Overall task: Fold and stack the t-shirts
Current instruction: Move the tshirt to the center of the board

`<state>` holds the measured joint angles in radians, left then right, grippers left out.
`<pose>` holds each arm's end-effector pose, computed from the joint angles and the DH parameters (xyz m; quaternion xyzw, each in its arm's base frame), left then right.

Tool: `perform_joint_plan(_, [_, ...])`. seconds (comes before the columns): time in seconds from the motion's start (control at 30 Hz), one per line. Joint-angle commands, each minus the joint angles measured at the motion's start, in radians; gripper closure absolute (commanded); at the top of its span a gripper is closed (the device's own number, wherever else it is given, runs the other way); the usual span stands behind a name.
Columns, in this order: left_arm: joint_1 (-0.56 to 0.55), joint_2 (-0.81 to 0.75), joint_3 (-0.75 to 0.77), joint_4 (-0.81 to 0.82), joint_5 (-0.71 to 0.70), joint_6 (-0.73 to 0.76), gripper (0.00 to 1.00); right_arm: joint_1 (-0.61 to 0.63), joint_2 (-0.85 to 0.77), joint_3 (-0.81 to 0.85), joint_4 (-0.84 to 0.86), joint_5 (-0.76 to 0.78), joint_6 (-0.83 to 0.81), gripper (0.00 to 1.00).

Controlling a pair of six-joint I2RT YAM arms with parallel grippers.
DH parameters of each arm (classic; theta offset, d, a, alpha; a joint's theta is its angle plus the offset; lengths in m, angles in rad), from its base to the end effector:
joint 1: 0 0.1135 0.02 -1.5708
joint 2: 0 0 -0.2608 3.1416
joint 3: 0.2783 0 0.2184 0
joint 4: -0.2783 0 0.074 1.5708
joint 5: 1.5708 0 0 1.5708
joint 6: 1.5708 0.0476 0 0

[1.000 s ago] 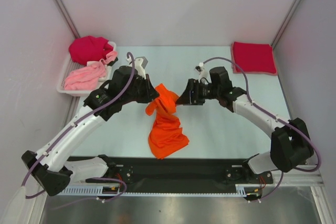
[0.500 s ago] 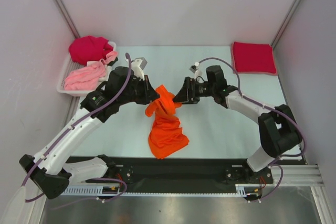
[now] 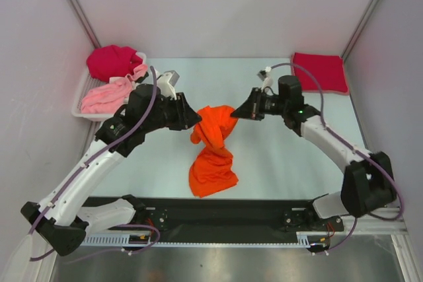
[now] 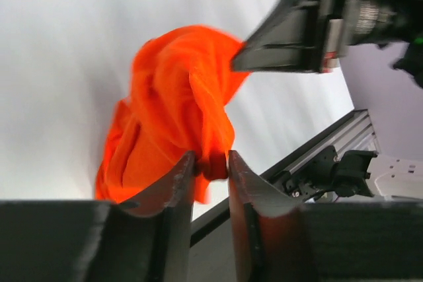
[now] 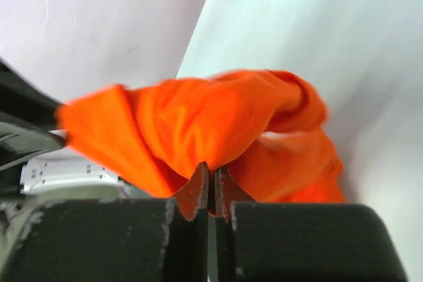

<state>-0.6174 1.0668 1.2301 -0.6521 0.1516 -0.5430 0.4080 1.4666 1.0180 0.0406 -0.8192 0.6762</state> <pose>0.1576 -0.1207 0.3784 0.0708 0.8527 -0.3358 0.3939 0.2670 0.1533 0.2936 -0.1143 0.7889 0.5450 0.2598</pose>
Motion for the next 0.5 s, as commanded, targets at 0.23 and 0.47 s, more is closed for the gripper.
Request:
perform_joint_plan(0.23, [0.071,-0.038,0.069,0.178,0.189,-0.011,0.25,0.003,-0.295,0.448,-0.508,0.173,-0.259,1.00])
perform_joint_plan(0.47, [0.085,-0.017,0.151,0.324,0.299,-0.121,0.17,0.031,-0.368,0.686,-0.654,0.181,-0.332,1.00])
